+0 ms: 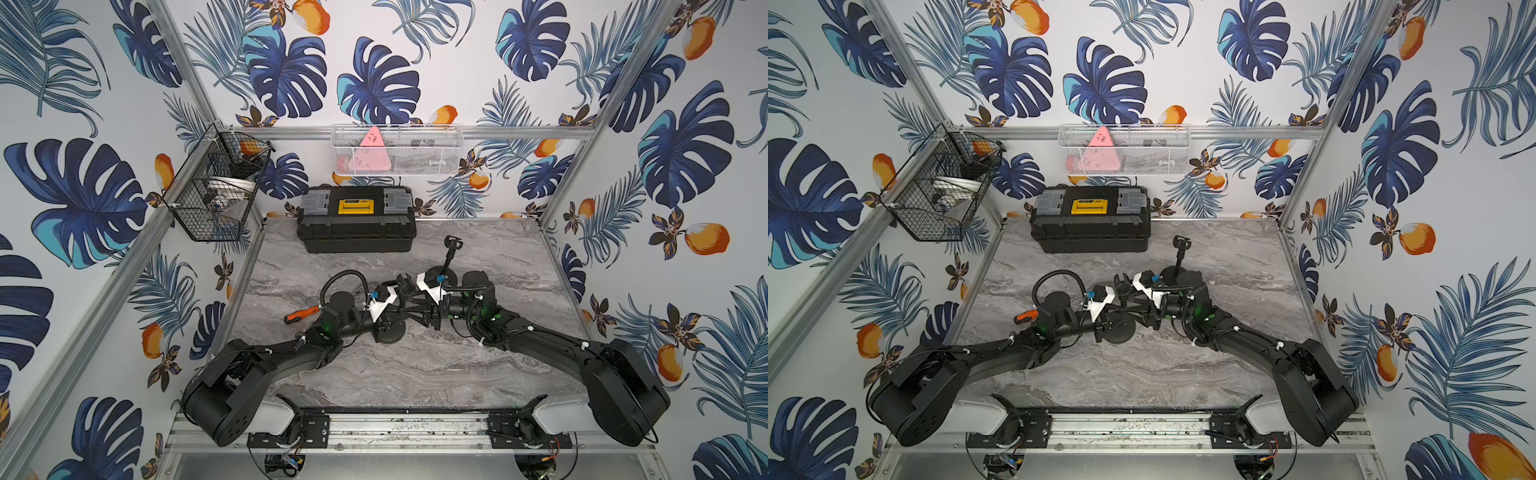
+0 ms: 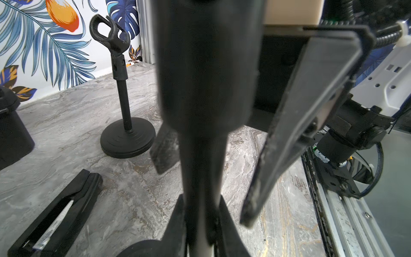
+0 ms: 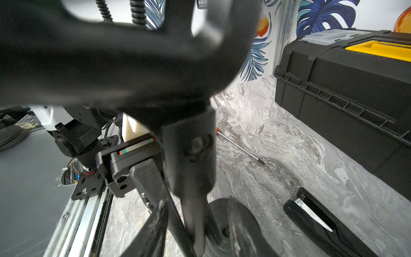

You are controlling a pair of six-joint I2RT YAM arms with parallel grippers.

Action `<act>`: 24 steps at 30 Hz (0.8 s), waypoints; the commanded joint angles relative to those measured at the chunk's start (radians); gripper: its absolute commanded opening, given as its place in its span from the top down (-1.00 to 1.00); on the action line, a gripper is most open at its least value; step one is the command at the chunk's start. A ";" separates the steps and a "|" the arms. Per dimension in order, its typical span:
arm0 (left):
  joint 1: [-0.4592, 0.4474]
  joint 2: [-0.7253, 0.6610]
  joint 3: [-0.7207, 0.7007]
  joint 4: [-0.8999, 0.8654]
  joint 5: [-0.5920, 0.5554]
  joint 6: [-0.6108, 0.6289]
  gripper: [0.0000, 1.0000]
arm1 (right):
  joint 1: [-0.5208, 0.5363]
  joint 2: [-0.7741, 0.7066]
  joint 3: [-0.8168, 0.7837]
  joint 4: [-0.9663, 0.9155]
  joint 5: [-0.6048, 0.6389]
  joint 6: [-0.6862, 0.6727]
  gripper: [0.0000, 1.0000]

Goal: Assemble a microphone stand
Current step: Hold the microphone stand pole at the microphone stand base.

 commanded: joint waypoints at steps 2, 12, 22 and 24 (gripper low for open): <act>0.003 0.004 0.006 0.053 0.024 -0.004 1.00 | 0.000 0.016 0.009 0.068 -0.046 -0.002 0.18; 0.003 -0.002 0.003 0.068 0.005 -0.031 0.97 | 0.000 0.054 -0.001 0.174 -0.064 0.046 0.76; 0.003 -0.047 -0.045 0.034 -0.144 -0.050 -0.26 | 0.000 0.094 -0.034 0.260 -0.034 0.000 1.00; 0.003 -0.056 -0.062 0.043 -0.163 -0.046 -0.31 | 0.000 0.117 -0.051 0.333 -0.032 0.005 1.00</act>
